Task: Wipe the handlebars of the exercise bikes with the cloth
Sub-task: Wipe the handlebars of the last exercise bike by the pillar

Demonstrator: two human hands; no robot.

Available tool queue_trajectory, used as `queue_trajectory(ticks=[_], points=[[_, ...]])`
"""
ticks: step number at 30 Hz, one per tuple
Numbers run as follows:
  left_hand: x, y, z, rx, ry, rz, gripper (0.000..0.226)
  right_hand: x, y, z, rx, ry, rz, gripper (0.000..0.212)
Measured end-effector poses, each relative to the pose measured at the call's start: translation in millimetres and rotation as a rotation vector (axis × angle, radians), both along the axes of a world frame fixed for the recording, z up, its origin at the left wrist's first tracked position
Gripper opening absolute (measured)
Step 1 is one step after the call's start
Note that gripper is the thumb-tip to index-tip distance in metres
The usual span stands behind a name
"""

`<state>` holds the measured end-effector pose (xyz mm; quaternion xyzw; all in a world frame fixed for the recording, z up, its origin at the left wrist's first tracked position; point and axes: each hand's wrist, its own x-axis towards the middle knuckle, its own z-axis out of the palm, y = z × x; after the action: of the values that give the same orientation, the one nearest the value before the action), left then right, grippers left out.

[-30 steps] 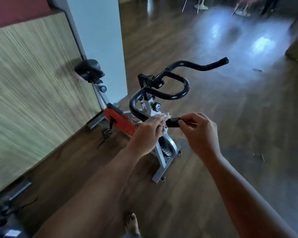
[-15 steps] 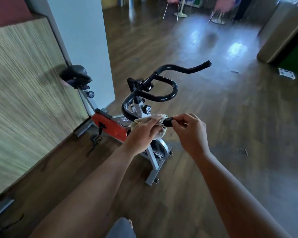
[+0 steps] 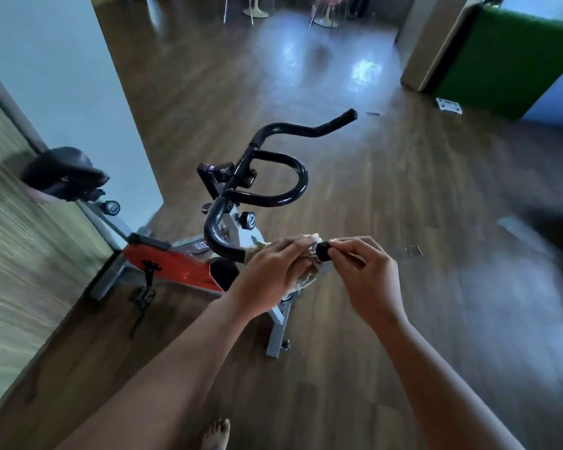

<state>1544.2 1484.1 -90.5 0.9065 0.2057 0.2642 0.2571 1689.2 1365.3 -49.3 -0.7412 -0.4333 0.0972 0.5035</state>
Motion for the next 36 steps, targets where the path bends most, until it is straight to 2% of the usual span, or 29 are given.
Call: queue_trajectory(ticks=[3,7,12,15,17,20,22,26,31,36], points=[[11.1,-1.4,7.3,-0.045,-0.033,-0.035,0.045,-11.8,0.5,-5.9,0.022,-0.02,-0.101,0.011],[4.5,12.9,0.5,-0.049,0.028,-0.113,0.048,-25.7,4.8,-8.1,0.053,-0.014,-0.212,0.011],[-34.4,58.6,-28.7,0.242,0.314,-0.167,0.059,-40.1,10.8,-9.9,0.083,0.033,-0.309,0.016],[-31.7,57.3,-21.0,0.232,0.255,-0.168,0.055,-45.9,13.9,-11.9,0.089,0.021,-0.365,0.016],[-20.2,45.1,-13.9,0.16,0.192,-0.177,0.056,-48.6,14.7,-13.5,0.091,0.016,-0.388,0.017],[-6.9,28.4,-8.5,0.023,0.15,-0.172,0.063,-50.8,15.5,-15.0,0.09,0.012,-0.404,0.017],[-6.0,25.5,-7.9,-0.002,0.145,-0.165,0.069,-52.6,16.5,-14.6,0.093,0.003,-0.415,0.017],[-16.3,39.1,-11.0,0.098,0.216,-0.193,0.069,-56.4,19.0,-13.7,0.11,-0.004,-0.436,0.017],[-45.9,65.7,-22.9,0.286,0.288,-0.117,0.054,-55.7,17.0,-13.5,0.113,0.027,-0.416,0.018],[-57.3,72.3,-21.8,0.272,0.28,-0.054,0.051,-56.6,17.6,-15.1,0.138,0.056,-0.416,0.015]])
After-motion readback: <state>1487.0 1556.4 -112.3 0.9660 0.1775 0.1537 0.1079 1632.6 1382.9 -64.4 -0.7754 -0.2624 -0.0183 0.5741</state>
